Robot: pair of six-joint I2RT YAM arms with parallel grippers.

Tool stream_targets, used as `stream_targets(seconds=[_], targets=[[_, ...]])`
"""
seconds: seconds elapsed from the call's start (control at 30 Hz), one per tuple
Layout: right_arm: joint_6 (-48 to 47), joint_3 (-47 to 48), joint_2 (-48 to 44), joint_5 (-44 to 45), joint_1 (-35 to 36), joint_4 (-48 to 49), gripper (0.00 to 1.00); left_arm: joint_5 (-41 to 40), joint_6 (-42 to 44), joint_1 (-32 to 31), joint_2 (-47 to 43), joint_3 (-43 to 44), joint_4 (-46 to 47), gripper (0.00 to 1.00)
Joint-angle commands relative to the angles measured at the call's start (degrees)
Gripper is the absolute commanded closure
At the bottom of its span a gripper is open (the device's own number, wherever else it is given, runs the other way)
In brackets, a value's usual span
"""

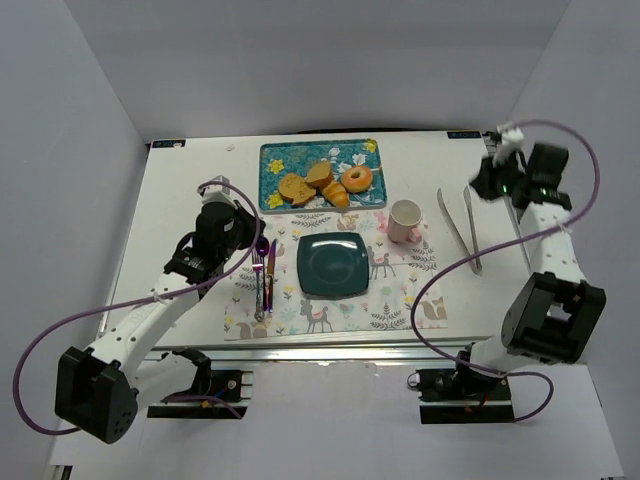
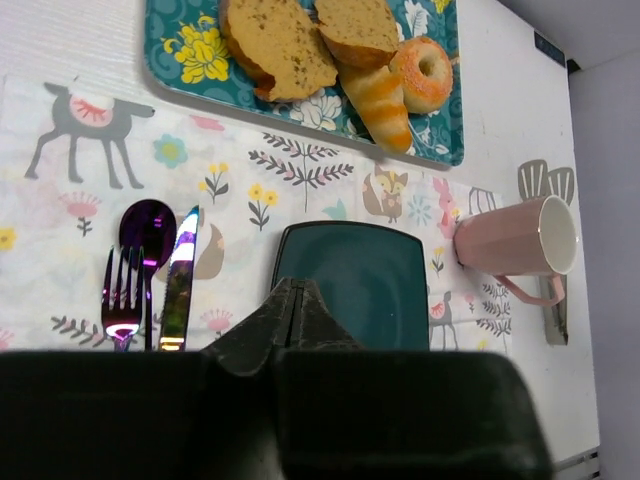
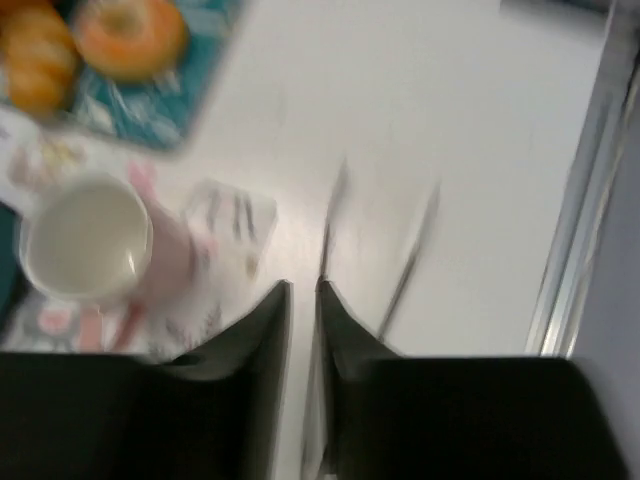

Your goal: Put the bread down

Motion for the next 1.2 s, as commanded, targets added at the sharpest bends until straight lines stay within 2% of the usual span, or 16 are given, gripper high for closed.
stream_targets(seconds=[0.0, 0.03, 0.1, 0.13, 0.17, 0.2, 0.3, 0.5, 0.77, 0.87, 1.1, 1.17], targets=[[-16.9, -14.5, -5.6, 2.4, -5.6, -12.8, 0.49, 3.1, 1.9, 0.0, 2.7, 2.7, 3.6, 0.94], [-17.5, -16.7, -6.9, 4.4, -5.6, -11.8, 0.36, 3.4, 2.0, 0.0, 3.0, 2.5, 4.4, 0.94], [-15.5, -20.4, -9.6, 10.2, -5.5, -9.2, 0.11, 3.8, 2.1, 0.0, 3.9, 2.3, 5.2, 0.79], [-14.3, -23.0, -10.2, 12.3, -5.4, -6.2, 0.11, 4.2, 2.1, 0.0, 4.1, 2.2, 6.0, 0.72], [-10.3, -24.1, -10.6, 15.2, -5.2, -4.1, 0.11, 4.5, 2.0, 0.0, 4.4, 2.0, 6.3, 0.6], [-9.4, -24.7, -9.9, 19.9, -4.8, -2.8, 0.11, 4.7, 2.0, 0.0, 4.7, 1.9, 6.6, 0.55], [-6.0, -24.1, -5.2, 25.3, -4.3, -2.5, 0.11, 5.8, 2.1, 0.0, 5.7, 1.9, 7.2, 0.47], [-3.5, -20.4, 3.4, 27.4, -3.0, 0.4, 0.11, 6.3, 3.6, 0.0, 6.4, 3.0, 6.1, 0.46], [-2.6, -10.9, 15.7, 19.3, -1.1, 0.1, 0.15, 5.4, 3.1, 0.0, 4.6, 1.5, 5.8, 0.45], [-3.3, -8.6, 19.5, 19.8, -0.2, -0.1, 0.19, 4.4, 2.9, 0.0, 3.6, 1.1, 5.3, 0.45], [-6.0, -6.0, 23.9, 19.4, -0.2, -3.5, 0.43, 2.7, 2.5, 0.0, 1.9, 0.8, 4.2, 0.45], [-7.2, -6.7, 23.7, 19.8, -0.2, -4.3, 0.43, 2.3, 2.3, 0.0, 1.7, 0.8, 4.0, 0.45]])
